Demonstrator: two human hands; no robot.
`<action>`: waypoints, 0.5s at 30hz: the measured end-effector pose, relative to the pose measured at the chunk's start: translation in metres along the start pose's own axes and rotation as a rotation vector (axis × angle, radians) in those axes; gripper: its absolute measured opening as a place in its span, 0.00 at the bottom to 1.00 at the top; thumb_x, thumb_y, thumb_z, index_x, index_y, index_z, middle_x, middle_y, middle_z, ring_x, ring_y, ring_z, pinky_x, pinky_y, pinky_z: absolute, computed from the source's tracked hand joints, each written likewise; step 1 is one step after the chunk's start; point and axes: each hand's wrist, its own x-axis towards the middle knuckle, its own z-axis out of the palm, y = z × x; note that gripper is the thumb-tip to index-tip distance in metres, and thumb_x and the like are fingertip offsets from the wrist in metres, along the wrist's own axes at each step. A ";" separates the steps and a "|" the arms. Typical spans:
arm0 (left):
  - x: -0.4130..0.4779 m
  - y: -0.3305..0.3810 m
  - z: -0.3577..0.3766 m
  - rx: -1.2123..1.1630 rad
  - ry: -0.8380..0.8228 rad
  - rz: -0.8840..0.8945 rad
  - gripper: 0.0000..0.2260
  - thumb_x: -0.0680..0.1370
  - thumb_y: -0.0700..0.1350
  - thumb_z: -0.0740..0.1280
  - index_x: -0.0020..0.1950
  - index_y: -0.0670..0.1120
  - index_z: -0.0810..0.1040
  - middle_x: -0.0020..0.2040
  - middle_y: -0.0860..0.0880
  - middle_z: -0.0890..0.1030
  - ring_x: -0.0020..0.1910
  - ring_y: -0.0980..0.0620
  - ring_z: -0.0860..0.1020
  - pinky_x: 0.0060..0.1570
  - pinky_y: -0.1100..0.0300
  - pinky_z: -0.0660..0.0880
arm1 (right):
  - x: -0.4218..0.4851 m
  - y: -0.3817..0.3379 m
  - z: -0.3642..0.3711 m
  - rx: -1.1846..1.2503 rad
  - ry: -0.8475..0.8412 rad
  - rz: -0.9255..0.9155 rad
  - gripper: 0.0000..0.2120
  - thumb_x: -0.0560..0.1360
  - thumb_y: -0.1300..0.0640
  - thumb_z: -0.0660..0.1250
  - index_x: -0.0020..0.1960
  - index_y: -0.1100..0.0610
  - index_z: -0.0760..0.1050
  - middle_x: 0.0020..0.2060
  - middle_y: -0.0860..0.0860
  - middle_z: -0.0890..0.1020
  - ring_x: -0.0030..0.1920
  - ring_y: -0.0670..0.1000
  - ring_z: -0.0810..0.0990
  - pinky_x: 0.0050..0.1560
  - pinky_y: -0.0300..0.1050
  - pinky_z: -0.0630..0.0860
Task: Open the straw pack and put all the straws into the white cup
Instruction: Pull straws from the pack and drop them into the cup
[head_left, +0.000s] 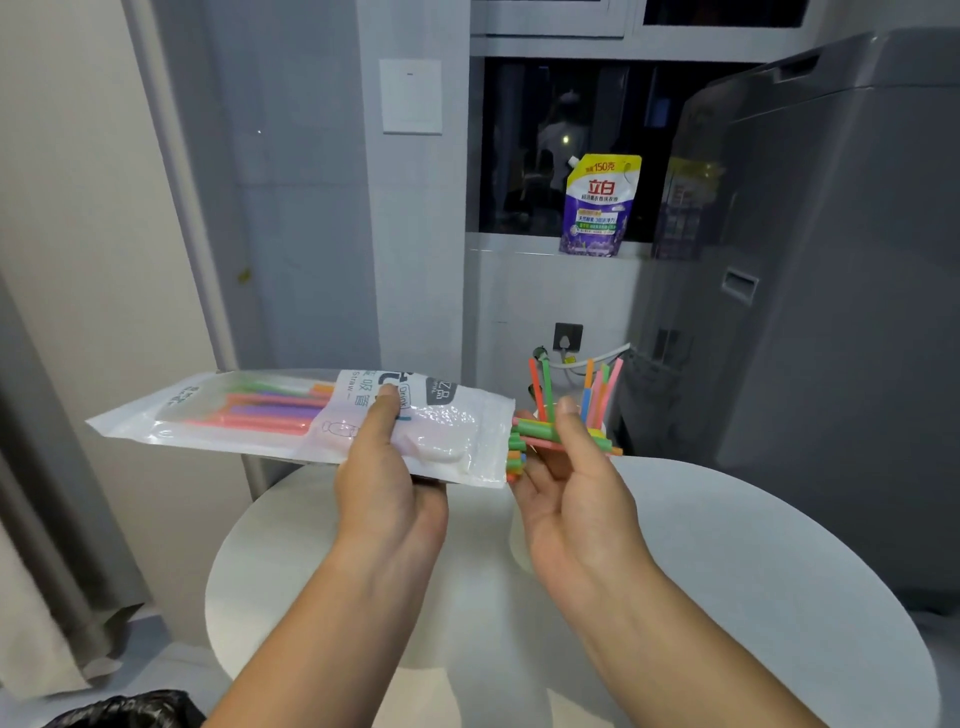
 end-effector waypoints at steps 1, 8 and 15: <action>-0.001 -0.002 0.001 -0.001 -0.005 -0.007 0.19 0.80 0.44 0.70 0.71 0.45 0.76 0.65 0.44 0.83 0.63 0.45 0.83 0.65 0.41 0.77 | 0.001 0.001 0.000 0.003 -0.014 0.000 0.22 0.76 0.52 0.73 0.63 0.65 0.78 0.41 0.57 0.86 0.35 0.51 0.84 0.34 0.42 0.81; -0.005 -0.009 -0.001 0.010 -0.024 -0.061 0.17 0.80 0.44 0.70 0.69 0.45 0.78 0.64 0.43 0.84 0.60 0.46 0.84 0.62 0.41 0.79 | 0.007 0.001 0.009 -0.085 0.025 0.049 0.10 0.76 0.48 0.71 0.46 0.56 0.77 0.34 0.51 0.74 0.30 0.48 0.69 0.31 0.42 0.65; 0.006 -0.002 -0.009 -0.022 -0.044 -0.098 0.19 0.81 0.45 0.68 0.72 0.45 0.75 0.67 0.41 0.82 0.65 0.38 0.81 0.63 0.25 0.71 | 0.012 -0.024 0.014 -0.046 0.029 -0.027 0.15 0.84 0.55 0.60 0.57 0.65 0.79 0.57 0.61 0.85 0.56 0.57 0.85 0.53 0.49 0.80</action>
